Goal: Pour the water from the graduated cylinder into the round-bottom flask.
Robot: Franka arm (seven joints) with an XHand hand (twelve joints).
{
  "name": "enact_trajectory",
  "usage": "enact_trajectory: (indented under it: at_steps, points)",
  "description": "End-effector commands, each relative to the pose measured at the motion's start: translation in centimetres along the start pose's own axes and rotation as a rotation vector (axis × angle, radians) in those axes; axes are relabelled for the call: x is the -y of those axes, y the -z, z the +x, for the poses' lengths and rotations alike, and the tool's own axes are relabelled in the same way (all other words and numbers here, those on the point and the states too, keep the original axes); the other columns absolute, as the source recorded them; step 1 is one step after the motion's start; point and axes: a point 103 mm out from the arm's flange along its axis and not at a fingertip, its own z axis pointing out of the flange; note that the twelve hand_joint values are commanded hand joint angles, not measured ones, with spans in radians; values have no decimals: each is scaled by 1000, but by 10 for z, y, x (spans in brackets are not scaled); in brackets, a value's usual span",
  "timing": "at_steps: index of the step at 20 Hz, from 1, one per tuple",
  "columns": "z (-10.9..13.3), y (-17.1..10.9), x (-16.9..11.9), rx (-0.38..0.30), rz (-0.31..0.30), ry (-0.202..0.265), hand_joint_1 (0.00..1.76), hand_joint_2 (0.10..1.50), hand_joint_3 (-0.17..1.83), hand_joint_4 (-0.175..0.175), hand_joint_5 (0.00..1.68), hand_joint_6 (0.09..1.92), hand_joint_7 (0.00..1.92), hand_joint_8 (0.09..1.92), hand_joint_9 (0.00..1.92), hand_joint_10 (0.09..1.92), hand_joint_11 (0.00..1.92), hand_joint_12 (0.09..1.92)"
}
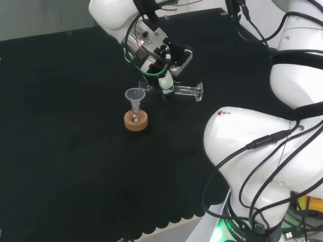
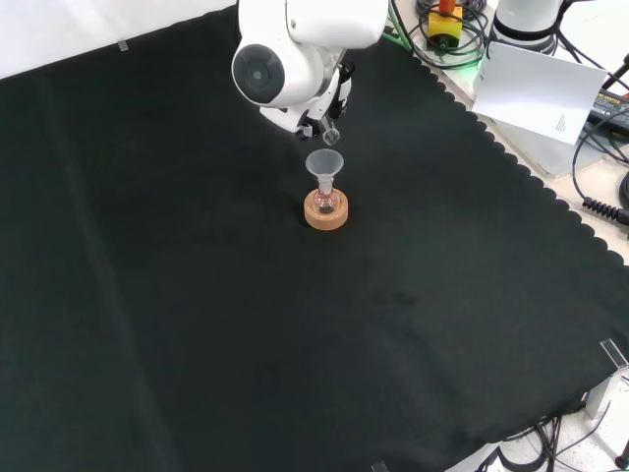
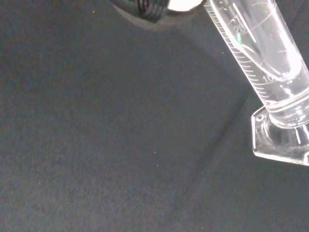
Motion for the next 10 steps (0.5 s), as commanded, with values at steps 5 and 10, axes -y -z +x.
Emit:
enact_trajectory:
  at_steps: [5, 10]
  points:
    - [5, 4, -1, 36, 44, -4, 1300, 1005, 0, -175, 1214, 608, 1267, 567, 1592, 87, 1259, 711]
    - [6, 7, -1, 54, 68, -14, 1300, 1005, -1, -175, 1215, 606, 1268, 565, 1593, 87, 1260, 711]
